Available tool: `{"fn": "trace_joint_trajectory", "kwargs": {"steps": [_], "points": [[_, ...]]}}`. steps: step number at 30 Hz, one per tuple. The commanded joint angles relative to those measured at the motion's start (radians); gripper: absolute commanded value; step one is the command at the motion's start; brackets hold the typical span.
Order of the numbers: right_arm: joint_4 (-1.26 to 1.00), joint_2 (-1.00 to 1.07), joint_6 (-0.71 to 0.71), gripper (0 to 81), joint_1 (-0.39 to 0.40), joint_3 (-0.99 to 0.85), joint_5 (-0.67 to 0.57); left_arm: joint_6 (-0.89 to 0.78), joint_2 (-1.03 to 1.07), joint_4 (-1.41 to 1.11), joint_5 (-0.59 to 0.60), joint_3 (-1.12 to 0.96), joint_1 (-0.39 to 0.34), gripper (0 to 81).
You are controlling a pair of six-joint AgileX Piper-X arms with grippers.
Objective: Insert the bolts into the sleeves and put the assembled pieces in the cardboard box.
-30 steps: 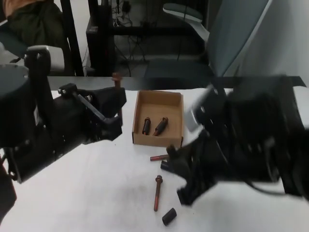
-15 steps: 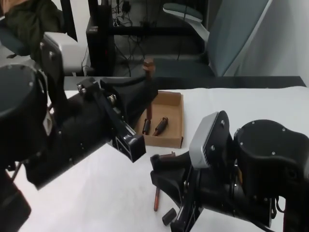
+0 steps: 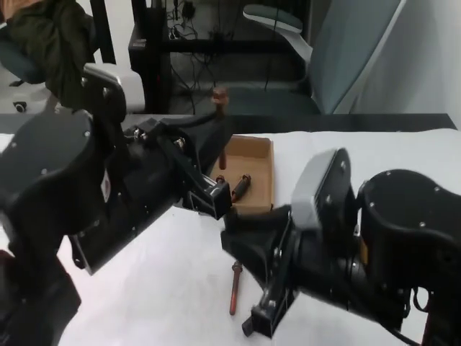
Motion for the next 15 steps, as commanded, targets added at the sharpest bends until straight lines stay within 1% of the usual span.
{"fn": "trace_joint_trajectory", "kwargs": {"steps": [1, 6, 8, 12, 15], "points": [[-0.090, -0.015, -0.002, 0.6, -0.005, -0.001, 0.003, -0.003, 0.004, -0.042, 0.007, -0.003, -0.004, 1.7], [-0.110, -0.015, -0.087, 0.6, -0.005, 0.003, 0.033, -0.017, 0.004, -0.107, 0.014, -0.003, -0.004, 1.7], [-0.111, -0.015, -0.088, 0.6, -0.005, 0.004, 0.047, -0.017, 0.004, -0.134, 0.012, -0.003, -0.004, 1.7], [-0.108, -0.002, -0.084, 0.6, -0.005, 0.006, 0.097, -0.078, 0.004, -0.193, 0.014, -0.003, -0.004, 1.7], [-0.111, 0.007, -0.084, 0.6, -0.005, 0.006, 0.112, -0.082, 0.004, -0.187, 0.019, -0.003, -0.004, 1.7]]}}
